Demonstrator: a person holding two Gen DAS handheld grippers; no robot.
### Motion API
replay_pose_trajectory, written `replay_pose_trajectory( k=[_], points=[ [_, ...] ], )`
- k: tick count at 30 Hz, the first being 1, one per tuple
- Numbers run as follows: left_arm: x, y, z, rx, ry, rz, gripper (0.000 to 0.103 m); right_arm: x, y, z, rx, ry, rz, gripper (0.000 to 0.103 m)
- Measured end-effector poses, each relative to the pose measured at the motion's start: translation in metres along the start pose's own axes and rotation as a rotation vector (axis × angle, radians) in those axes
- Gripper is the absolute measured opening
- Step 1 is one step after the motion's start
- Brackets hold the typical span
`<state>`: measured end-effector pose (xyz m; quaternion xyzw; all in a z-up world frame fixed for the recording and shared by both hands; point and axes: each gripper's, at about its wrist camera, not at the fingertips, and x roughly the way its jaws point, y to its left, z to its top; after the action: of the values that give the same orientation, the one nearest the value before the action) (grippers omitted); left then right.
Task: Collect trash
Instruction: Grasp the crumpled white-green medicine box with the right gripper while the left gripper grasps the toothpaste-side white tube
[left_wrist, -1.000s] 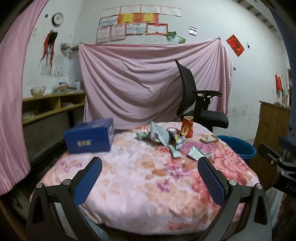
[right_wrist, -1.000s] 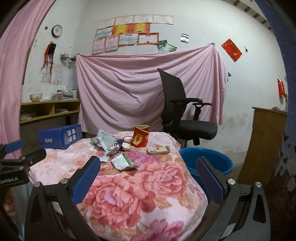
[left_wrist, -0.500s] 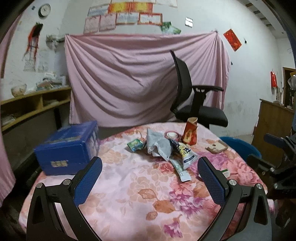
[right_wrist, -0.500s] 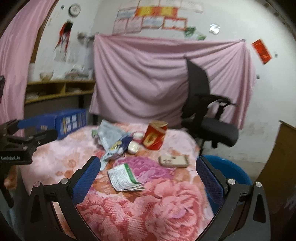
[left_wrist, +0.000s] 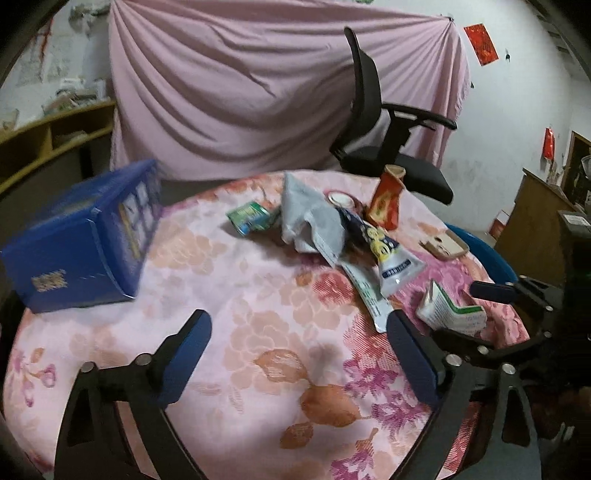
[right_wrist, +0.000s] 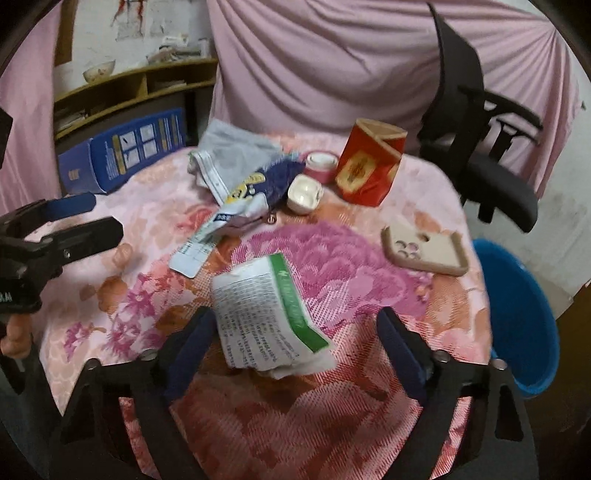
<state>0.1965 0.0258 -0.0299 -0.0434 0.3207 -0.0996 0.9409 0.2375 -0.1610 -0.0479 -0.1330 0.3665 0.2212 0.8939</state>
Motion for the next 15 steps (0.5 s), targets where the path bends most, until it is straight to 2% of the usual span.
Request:
replay_pose_trajectory(
  k=[4, 8, 10, 15],
  points=[
    [0.014, -0.001, 0.001, -0.029, 0.060, -0.067, 0.069, 0.005, -0.005, 0.006, -0.005, 0.010, 0.015, 0.070],
    [0.025, -0.002, 0.004, -0.076, 0.114, -0.144, 0.058, 0.008, -0.013, 0.007, 0.030, 0.013, 0.044, 0.059],
    [0.029, -0.005, 0.007, -0.090, 0.137, -0.173, 0.056, 0.007, -0.016, 0.006, 0.042, 0.008, 0.045, 0.053],
    [0.038, -0.019, 0.015, -0.062, 0.151, -0.177, 0.055, 0.001, -0.021, -0.001, 0.071, -0.010, 0.039, 0.049]
  ],
)
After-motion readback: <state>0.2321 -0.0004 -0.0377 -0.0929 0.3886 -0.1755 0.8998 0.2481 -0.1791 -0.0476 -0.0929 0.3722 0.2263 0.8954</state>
